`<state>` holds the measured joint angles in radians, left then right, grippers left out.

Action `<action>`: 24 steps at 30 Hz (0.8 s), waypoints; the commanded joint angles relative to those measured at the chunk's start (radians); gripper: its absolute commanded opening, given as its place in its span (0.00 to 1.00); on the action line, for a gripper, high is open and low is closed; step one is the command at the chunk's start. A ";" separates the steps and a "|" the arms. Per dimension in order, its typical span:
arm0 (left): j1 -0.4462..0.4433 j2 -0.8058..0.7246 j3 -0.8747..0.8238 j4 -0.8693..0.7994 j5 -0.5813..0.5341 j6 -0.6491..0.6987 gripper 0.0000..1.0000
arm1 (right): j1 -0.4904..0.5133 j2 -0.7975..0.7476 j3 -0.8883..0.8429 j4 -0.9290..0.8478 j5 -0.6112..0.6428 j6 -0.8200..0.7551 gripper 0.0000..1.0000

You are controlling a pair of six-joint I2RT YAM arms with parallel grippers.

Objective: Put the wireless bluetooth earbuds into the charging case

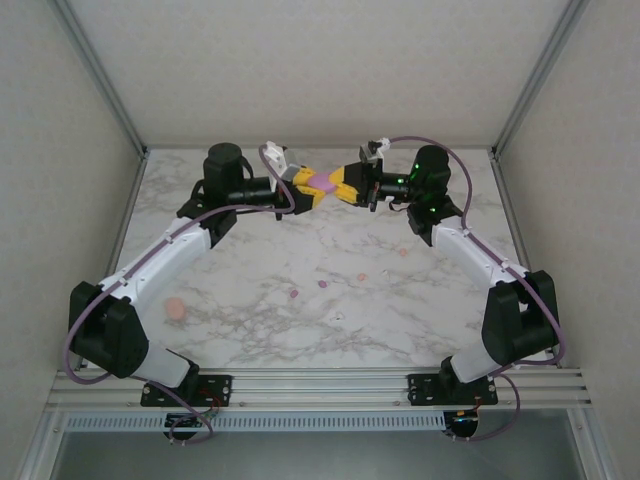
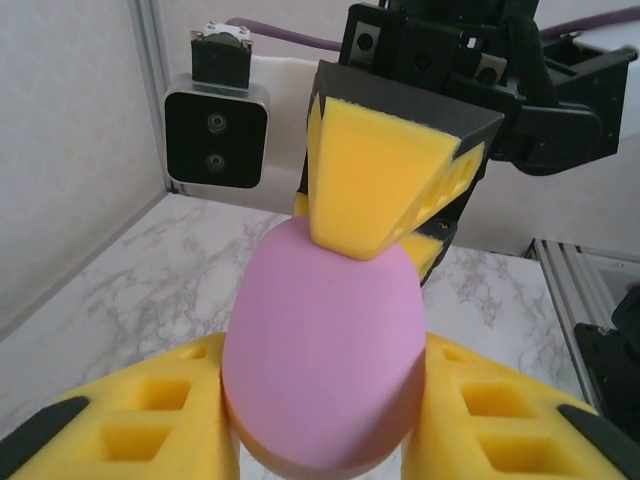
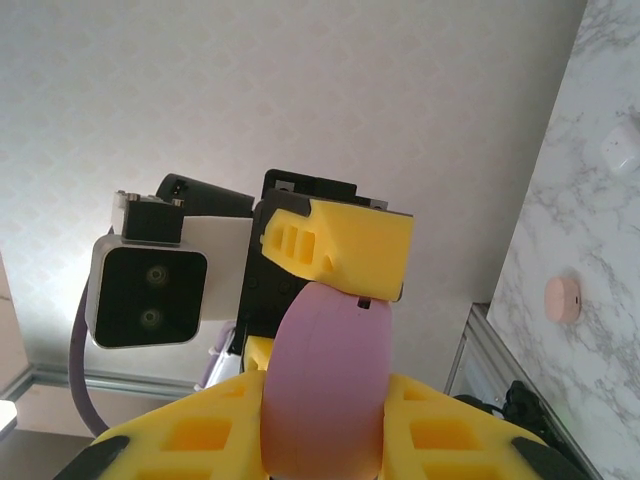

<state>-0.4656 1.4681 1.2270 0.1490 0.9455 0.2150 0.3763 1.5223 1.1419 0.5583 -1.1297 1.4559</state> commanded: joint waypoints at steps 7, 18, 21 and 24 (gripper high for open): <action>-0.014 -0.016 0.116 -0.351 0.012 0.196 0.14 | 0.009 -0.054 0.143 -0.659 0.112 -0.511 0.60; -0.035 0.011 0.254 -0.712 -0.056 0.385 0.14 | 0.015 -0.028 0.289 -0.996 0.105 -0.762 0.69; -0.046 0.020 0.267 -0.717 -0.072 0.386 0.14 | 0.019 -0.033 0.272 -0.919 0.052 -0.712 0.67; -0.051 0.024 0.267 -0.701 -0.072 0.379 0.14 | 0.030 -0.035 0.261 -0.885 0.030 -0.688 0.65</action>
<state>-0.5079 1.4834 1.4536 -0.5285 0.8795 0.5766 0.3908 1.4940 1.4166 -0.3729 -1.0389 0.7460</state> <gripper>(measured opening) 0.366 0.656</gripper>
